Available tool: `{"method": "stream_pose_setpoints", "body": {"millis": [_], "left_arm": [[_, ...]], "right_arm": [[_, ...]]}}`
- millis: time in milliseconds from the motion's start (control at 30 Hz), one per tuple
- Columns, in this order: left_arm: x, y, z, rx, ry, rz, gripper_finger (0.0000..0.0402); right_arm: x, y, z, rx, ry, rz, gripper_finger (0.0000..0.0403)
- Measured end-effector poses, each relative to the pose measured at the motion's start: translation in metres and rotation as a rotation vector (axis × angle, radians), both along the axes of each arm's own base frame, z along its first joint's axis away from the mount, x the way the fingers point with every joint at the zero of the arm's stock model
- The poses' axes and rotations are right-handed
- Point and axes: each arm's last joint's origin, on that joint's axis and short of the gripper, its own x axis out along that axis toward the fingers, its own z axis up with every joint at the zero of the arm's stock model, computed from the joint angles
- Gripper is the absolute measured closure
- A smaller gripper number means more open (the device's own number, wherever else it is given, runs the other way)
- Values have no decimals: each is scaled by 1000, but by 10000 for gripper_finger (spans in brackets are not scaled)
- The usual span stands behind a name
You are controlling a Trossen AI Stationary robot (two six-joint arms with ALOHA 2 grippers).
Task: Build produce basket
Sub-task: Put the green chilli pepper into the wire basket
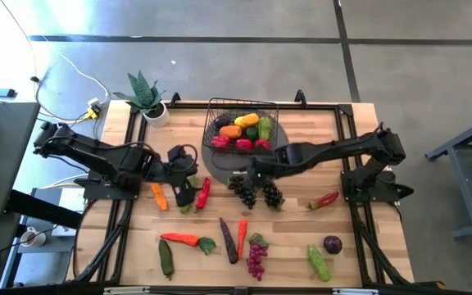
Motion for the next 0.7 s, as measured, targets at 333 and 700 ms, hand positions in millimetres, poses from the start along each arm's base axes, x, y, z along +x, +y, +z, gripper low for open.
{"method": "stream_pose_setpoints", "body": {"millis": [333,700], "left_arm": [[-6,-33,-1,-86,28,-215,5],[-25,-70,-5,-67,143,-594,5]], "right_arm": [[-20,51,-4,34,57,-61,121],[-46,87,-7,21,181,-33,121]]}}
